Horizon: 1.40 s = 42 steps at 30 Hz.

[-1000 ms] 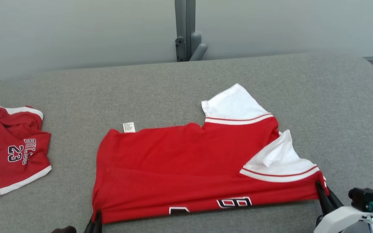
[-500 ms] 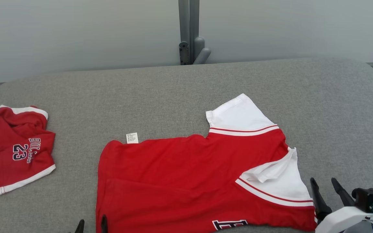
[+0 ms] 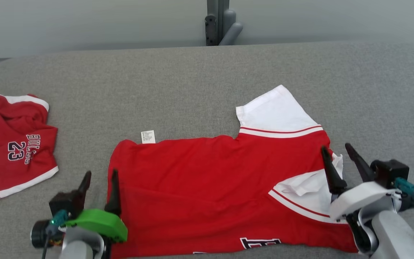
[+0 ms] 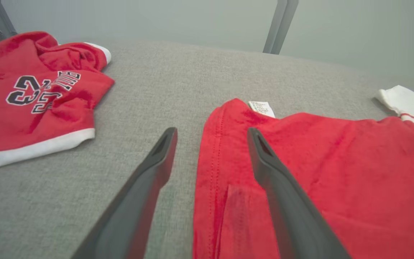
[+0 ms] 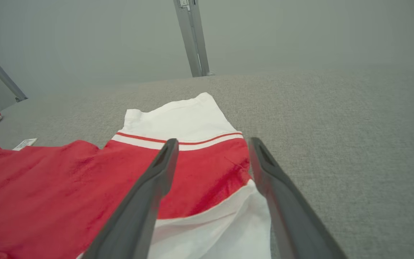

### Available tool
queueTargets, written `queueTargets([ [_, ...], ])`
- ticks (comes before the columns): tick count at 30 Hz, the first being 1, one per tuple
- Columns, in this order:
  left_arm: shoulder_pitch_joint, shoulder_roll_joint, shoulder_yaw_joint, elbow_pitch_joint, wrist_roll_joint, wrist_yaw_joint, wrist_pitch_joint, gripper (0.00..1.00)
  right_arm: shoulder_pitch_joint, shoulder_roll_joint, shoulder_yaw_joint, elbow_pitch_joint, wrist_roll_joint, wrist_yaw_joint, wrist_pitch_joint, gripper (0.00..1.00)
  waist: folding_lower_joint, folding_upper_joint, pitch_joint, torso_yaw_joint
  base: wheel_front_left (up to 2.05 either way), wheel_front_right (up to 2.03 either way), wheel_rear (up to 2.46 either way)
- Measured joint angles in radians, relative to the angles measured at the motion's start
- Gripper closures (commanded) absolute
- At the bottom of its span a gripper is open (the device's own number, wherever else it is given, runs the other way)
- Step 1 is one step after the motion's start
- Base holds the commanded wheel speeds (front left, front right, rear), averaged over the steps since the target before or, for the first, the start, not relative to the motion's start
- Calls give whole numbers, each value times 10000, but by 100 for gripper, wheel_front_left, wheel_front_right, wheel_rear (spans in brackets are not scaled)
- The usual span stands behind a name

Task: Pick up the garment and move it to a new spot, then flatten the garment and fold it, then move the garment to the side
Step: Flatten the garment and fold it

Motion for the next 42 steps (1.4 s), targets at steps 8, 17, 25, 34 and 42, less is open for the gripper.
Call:
queueTargets([
  [8, -2446, 211, 13, 1655, 347, -142, -2, 0, -1457, -165, 314, -148, -111, 0, 0, 0, 0, 0, 1081, 6, 0, 0, 0],
  [17, -3614, 259, -311, 3179, 777, -171, 0, 0, -1888, -282, 577, -151, -104, 0, 0, 0, 0, 0, 1910, -23, 0, 0, 0],
  [25, -4038, 270, -663, 3655, 1043, -198, -21, 64, -2669, -650, 727, 50, -61, 0, 0, 0, 0, 0, 2169, 21, 0, 0, 0],
  [34, -4144, 88, -1016, 3227, 1076, -215, -8, 100, -4641, -1020, 1517, 2021, 267, 0, 318, 0, 0, 0, 2348, 402, 0, 0, 0],
  [42, -4158, 29, -1239, 2654, 872, -180, -2, 100, -6564, -1154, 2293, 4249, 483, 0, 2063, 0, 0, 0, 2616, 986, 0, 0, 0],
])
